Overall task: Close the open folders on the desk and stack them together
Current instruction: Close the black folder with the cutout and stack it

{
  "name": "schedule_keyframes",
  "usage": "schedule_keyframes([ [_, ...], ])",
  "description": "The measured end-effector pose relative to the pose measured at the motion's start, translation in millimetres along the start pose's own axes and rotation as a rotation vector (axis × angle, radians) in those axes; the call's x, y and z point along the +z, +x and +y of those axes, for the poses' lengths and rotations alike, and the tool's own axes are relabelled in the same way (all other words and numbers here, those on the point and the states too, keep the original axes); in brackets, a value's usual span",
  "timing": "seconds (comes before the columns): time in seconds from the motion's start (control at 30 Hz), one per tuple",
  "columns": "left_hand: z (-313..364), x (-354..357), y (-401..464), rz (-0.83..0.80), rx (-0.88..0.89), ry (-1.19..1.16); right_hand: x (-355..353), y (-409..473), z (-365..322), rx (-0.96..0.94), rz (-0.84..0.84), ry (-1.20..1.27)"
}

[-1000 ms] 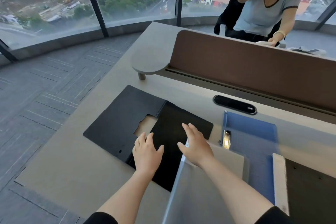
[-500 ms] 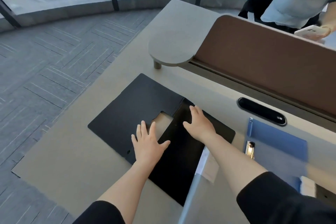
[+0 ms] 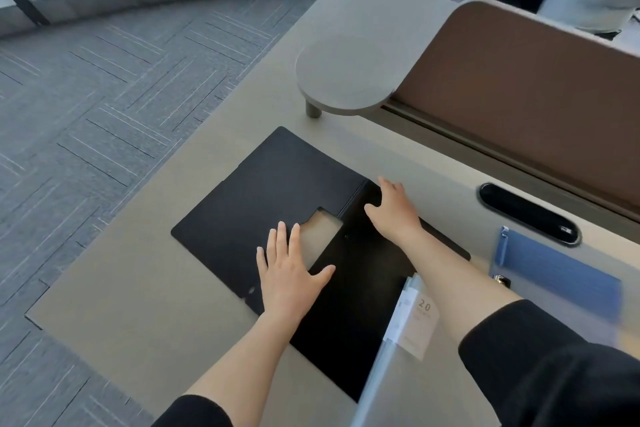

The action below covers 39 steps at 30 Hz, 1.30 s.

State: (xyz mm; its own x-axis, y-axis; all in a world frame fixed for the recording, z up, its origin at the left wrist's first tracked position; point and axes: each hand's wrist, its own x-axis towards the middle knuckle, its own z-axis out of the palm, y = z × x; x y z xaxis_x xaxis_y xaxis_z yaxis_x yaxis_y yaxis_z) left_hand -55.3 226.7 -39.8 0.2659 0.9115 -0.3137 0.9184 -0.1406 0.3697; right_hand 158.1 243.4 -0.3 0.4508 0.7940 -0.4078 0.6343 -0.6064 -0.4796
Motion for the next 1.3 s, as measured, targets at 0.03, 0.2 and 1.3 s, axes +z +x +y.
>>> schedule_keyframes([
  [0.03,0.9,-0.1,-0.2,-0.001,-0.001,-0.001,-0.9,0.5,0.3,0.003,0.012,0.016],
  [0.2,4.6,-3.7,1.5,-0.003,-0.004,0.003,-3.7,-0.5,-2.4,0.007,0.088,0.073],
  [1.3,32.2,-127.9,-52.6,0.389,0.128,-0.395,-74.3,-103.4,-131.5,-0.362,0.39,0.936],
])
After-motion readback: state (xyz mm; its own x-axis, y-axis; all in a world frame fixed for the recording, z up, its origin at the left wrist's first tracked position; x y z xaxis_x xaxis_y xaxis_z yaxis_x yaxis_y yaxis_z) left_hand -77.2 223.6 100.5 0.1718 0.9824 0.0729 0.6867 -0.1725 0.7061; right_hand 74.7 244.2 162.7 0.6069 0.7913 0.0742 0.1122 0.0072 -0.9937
